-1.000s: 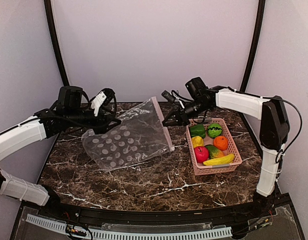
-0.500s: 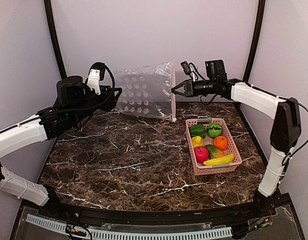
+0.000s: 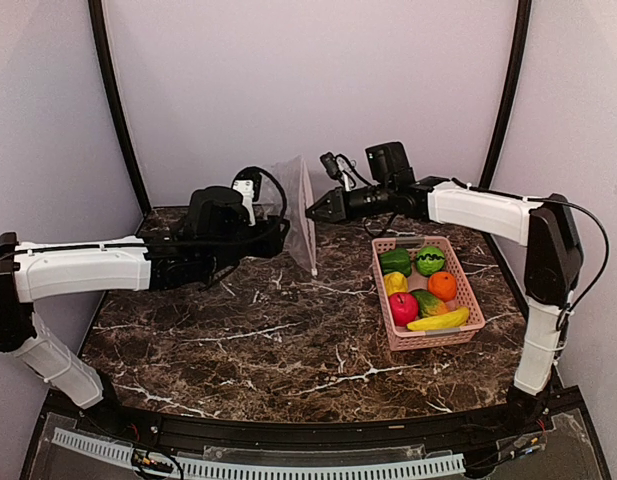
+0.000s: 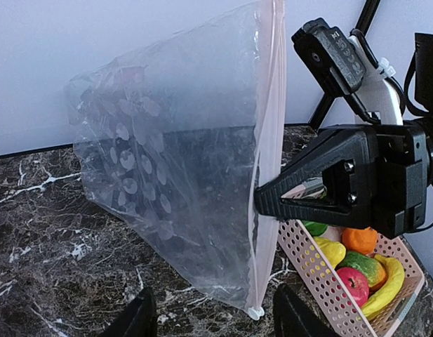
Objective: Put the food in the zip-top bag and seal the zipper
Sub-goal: Pass from the left arm to the right, then open the zipper food storage bag at the center of the board.
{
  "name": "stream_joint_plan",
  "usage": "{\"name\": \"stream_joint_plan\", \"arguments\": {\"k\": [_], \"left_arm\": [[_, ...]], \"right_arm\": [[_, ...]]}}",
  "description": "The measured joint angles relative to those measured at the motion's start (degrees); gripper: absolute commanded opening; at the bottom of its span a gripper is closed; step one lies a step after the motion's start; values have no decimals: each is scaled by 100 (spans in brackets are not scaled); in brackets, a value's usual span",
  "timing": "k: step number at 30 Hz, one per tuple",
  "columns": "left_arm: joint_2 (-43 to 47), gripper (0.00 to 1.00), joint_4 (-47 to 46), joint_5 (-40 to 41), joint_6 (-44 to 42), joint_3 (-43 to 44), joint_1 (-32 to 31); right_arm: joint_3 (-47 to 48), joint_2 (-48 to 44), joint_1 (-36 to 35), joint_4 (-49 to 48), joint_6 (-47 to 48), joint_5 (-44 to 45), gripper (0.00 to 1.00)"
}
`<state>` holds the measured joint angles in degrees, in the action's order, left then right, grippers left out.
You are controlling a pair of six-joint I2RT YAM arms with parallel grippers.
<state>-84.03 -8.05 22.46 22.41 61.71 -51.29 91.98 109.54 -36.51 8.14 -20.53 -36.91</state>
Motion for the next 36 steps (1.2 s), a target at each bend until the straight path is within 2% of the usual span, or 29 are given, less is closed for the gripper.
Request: {"name": "stream_joint_plan", "arguments": {"k": [7, 11, 25, 29, 32, 36], "left_arm": [[-299, 51, -20, 42, 243, 330, 0], [-483, 45, -28, 63, 278, 503, 0], [-949, 40, -52, 232, 326, 619, 0], [-1130, 31, -57, 223, 313, 750, 2], [-1220, 17, -83, 221, 319, 767, 15], [-1259, 8, -101, 234, 286, 767, 66]], "right_arm": [[0, 20, -188, -66, -98, 157, 0], [4, 28, -278, -81, -120, 184, 0], [4, 50, -304, -87, -144, 177, 0], [4, 50, -273, -90, -146, 232, 0], [4, 50, -293, -107, -144, 219, 0], [4, 50, -299, -111, -144, 219, 0]]}}
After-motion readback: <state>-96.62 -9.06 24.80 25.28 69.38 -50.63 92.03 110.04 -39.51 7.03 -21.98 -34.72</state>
